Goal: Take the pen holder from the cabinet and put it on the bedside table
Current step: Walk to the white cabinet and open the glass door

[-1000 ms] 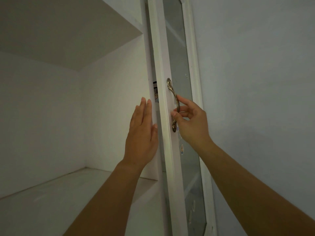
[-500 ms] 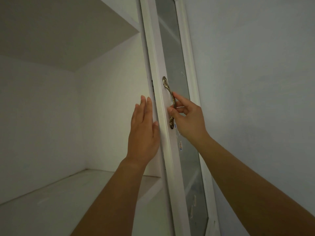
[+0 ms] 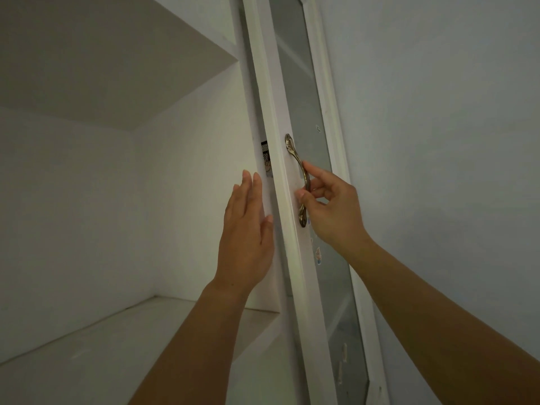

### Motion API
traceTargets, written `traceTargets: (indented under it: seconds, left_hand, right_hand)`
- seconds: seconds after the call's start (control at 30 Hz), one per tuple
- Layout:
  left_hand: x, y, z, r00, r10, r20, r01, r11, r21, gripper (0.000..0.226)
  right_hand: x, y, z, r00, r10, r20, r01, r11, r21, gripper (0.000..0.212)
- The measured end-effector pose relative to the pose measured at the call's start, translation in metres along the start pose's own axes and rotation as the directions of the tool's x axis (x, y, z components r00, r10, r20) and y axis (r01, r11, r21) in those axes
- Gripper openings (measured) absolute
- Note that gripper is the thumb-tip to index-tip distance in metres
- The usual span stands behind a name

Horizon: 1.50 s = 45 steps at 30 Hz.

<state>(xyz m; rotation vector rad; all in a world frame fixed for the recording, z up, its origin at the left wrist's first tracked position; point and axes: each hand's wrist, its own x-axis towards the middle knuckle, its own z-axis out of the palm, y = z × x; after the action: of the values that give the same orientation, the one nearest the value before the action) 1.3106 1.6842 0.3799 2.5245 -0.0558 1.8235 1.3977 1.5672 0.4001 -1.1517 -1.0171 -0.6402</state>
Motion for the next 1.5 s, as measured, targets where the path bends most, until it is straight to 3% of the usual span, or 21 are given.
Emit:
traceTargets:
  seconds: [0.97, 1.13, 1.5]
  left_hand:
    - [-0.001, 0.007, -0.004, 0.998, -0.058, 0.033, 0.058, 0.998, 0.003, 0.06]
    - [-0.002, 0.018, -0.009, 0.992, -0.112, 0.053, 0.111, 0.994, 0.008, 0.062]
    - [-0.003, 0.06, -0.004, 0.995, -0.088, 0.044, 0.088, 0.996, -0.009, 0.053]
  right_hand:
    - [0.001, -0.007, -0.053, 0.996, 0.003, 0.085, -0.007, 0.999, 0.044, 0.046]
    - [0.003, -0.007, -0.062, 0.994, 0.004, 0.105, -0.011, 0.998, 0.068, 0.045]
    - [0.005, -0.004, -0.086, 0.992, 0.012, 0.126, -0.025, 0.995, 0.097, 0.045]
